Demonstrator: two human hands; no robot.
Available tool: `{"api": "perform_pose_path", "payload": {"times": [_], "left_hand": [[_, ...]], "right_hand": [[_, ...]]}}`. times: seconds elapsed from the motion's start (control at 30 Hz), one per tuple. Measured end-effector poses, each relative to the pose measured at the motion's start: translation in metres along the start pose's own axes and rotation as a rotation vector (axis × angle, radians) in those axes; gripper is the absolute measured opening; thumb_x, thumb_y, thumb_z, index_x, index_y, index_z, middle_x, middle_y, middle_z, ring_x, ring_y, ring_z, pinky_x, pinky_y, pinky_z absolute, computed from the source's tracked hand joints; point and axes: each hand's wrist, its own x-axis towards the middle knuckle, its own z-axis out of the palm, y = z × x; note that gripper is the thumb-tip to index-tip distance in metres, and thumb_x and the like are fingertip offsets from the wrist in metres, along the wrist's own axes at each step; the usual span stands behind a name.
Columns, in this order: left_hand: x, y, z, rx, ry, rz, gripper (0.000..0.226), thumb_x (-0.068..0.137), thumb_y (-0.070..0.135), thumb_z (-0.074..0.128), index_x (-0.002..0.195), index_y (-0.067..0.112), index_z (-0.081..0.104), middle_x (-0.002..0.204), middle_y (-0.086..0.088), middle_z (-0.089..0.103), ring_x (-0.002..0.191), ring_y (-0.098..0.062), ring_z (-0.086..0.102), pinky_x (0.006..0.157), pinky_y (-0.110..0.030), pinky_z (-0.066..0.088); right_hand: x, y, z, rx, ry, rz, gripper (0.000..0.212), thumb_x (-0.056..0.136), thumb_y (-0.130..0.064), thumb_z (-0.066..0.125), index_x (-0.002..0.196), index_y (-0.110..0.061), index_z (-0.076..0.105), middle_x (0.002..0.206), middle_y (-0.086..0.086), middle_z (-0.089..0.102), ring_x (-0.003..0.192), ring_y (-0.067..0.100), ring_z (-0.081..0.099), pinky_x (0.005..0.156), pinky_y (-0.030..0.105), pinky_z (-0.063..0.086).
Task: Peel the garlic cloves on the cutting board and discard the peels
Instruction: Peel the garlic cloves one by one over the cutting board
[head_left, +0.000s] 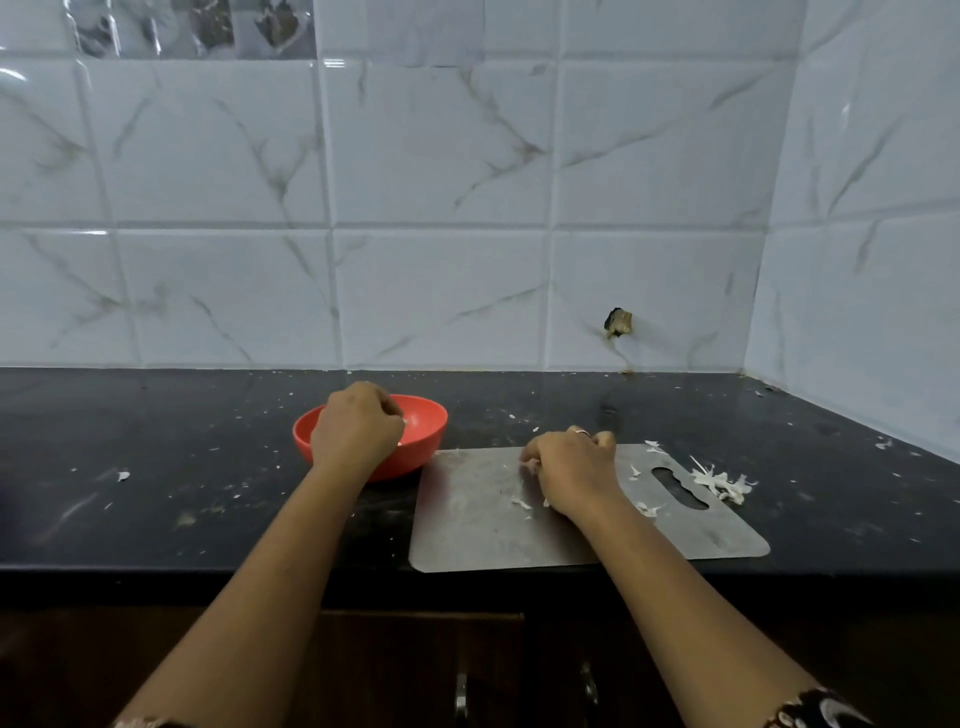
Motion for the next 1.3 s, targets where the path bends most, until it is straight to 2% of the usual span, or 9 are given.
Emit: {"api": "perform_pose_path", "payload": {"times": [0.23,0.4,0.47,0.6,0.73,0.87,1.03,1.2,1.3], "left_hand": [[0.017,-0.003,0.002,0.231,-0.176,0.034,0.025,0.086,0.013,0.057,0.101,0.024,0.073,0.115,-0.005,0.066,0.101,-0.026,0.062,0.082,-0.037,0.051],[0.016,0.003,0.005,0.373,-0.092,0.128,0.038,0.089,0.012,0.048,0.122,0.026,0.060,0.126,-0.008,0.057,0.109,-0.028,0.057,0.080,-0.035,0.044],[0.012,0.010,0.007,0.410,-0.036,0.202,0.035,0.090,0.011,0.047,0.119,0.026,0.057,0.119,-0.007,0.059,0.103,-0.027,0.058,0.072,-0.033,0.041],[0.010,0.015,0.011,0.479,-0.053,0.229,0.028,0.089,0.014,0.048,0.113,0.022,0.058,0.114,-0.005,0.061,0.100,-0.026,0.058,0.068,-0.033,0.039],[0.004,0.019,0.011,0.323,0.024,0.256,0.018,0.088,0.016,0.047,0.100,0.015,0.061,0.102,-0.007,0.064,0.083,-0.024,0.052,0.066,-0.033,0.038],[-0.026,0.041,0.019,0.131,0.053,0.420,0.012,0.087,0.019,0.051,0.093,0.015,0.060,0.090,-0.005,0.066,0.080,-0.026,0.056,0.063,-0.031,0.036],[-0.056,0.038,0.047,-0.033,-0.151,0.429,0.011,0.085,0.018,0.047,0.090,0.022,0.056,0.080,-0.005,0.064,0.079,-0.029,0.057,0.064,-0.033,0.040],[-0.066,0.019,0.057,-0.176,-0.193,0.350,0.012,0.091,0.013,0.048,0.097,0.021,0.055,0.068,0.000,0.056,0.069,-0.023,0.055,0.068,-0.038,0.046],[-0.069,0.015,0.058,-0.240,-0.228,0.362,0.026,0.087,0.006,0.051,0.107,0.023,0.051,0.080,0.000,0.062,0.073,-0.018,0.058,0.074,-0.038,0.050]], "right_hand": [[-0.004,-0.004,0.002,0.053,0.013,0.001,0.039,0.087,0.001,0.047,0.109,-0.024,0.066,0.109,-0.003,0.066,0.110,0.021,0.055,0.091,0.037,0.026],[-0.009,0.002,-0.002,0.181,0.194,-0.047,0.038,0.088,0.005,0.042,0.110,-0.018,0.063,0.107,0.002,0.061,0.101,0.025,0.058,0.081,0.032,0.034],[-0.013,0.005,-0.003,0.264,0.266,-0.066,0.035,0.086,0.007,0.040,0.104,-0.014,0.062,0.101,0.004,0.059,0.090,0.026,0.059,0.074,0.030,0.037],[-0.018,0.010,0.001,0.379,0.231,-0.088,0.019,0.094,-0.001,0.048,0.099,-0.010,0.064,0.097,0.004,0.060,0.087,0.020,0.058,0.071,0.028,0.043],[-0.022,0.016,-0.001,0.534,0.213,-0.088,0.017,0.091,-0.001,0.055,0.091,-0.009,0.070,0.089,0.001,0.063,0.080,0.013,0.056,0.067,0.005,0.037],[-0.028,0.010,-0.006,0.598,0.167,-0.111,0.020,0.091,0.001,0.052,0.093,-0.007,0.070,0.094,0.005,0.066,0.082,0.011,0.055,0.068,0.001,0.034],[-0.041,-0.014,-0.012,0.612,-0.024,-0.217,0.021,0.091,0.001,0.054,0.100,-0.004,0.072,0.095,0.007,0.071,0.081,0.006,0.055,0.065,0.001,0.036],[-0.031,-0.021,-0.002,0.577,0.053,-0.012,0.014,0.090,-0.004,0.060,0.093,-0.008,0.073,0.096,0.005,0.072,0.084,0.011,0.061,0.072,0.013,0.039],[-0.028,-0.015,-0.001,0.563,0.170,0.126,0.014,0.090,-0.006,0.060,0.086,-0.012,0.071,0.089,0.002,0.070,0.086,0.015,0.064,0.074,0.018,0.044]]}}
